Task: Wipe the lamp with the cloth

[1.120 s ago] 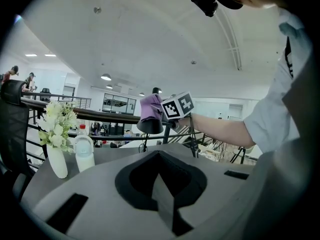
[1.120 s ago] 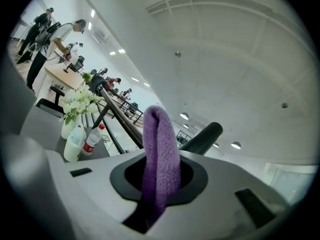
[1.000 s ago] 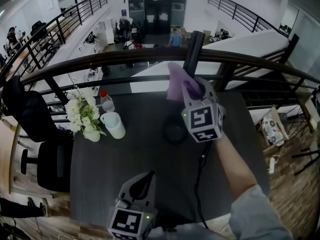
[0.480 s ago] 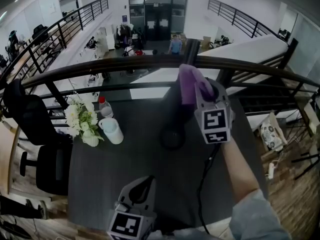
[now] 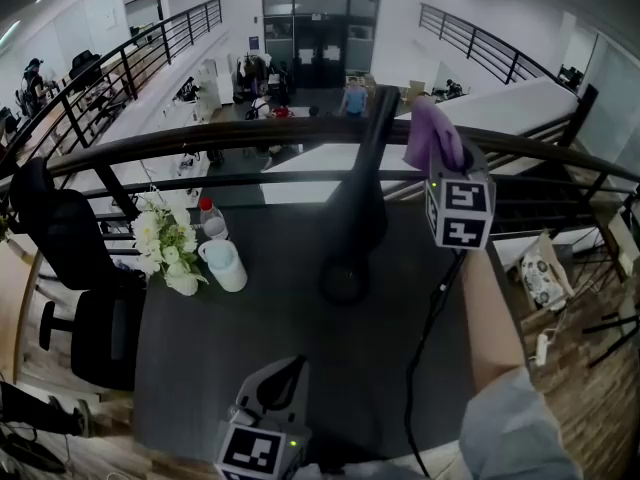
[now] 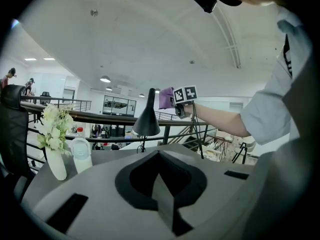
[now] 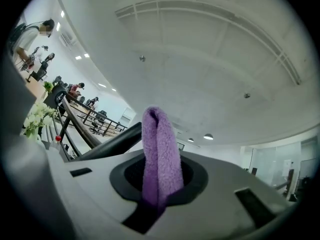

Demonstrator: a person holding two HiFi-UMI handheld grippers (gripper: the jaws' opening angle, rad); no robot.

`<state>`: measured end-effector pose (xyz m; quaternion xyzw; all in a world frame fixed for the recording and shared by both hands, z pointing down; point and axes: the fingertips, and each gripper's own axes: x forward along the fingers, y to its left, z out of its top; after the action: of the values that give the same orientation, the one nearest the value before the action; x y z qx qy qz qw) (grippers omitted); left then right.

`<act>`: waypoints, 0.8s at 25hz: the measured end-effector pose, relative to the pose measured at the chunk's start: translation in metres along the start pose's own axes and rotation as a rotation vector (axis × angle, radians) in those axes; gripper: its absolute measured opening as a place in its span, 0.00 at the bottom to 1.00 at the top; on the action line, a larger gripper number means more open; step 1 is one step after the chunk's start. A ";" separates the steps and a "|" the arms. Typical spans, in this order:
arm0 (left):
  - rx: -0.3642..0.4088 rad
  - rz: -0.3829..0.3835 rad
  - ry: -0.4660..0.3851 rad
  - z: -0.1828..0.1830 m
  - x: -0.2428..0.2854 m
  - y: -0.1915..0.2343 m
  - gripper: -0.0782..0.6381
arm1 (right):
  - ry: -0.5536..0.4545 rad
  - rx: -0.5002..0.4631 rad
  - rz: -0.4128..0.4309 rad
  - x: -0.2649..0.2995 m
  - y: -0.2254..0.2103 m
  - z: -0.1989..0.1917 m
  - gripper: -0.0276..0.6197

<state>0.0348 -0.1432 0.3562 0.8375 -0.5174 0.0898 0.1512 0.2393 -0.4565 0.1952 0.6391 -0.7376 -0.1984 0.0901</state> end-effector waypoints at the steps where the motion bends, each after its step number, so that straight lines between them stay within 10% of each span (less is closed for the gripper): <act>1: 0.000 0.003 0.002 -0.001 -0.001 0.001 0.11 | -0.001 -0.004 -0.004 0.005 -0.002 0.002 0.12; 20: -0.007 0.068 0.001 -0.002 -0.019 0.022 0.11 | -0.069 -0.216 0.212 0.018 0.096 0.036 0.12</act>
<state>0.0060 -0.1357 0.3554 0.8189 -0.5457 0.0936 0.1511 0.1352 -0.4581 0.2000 0.5372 -0.7779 -0.2877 0.1532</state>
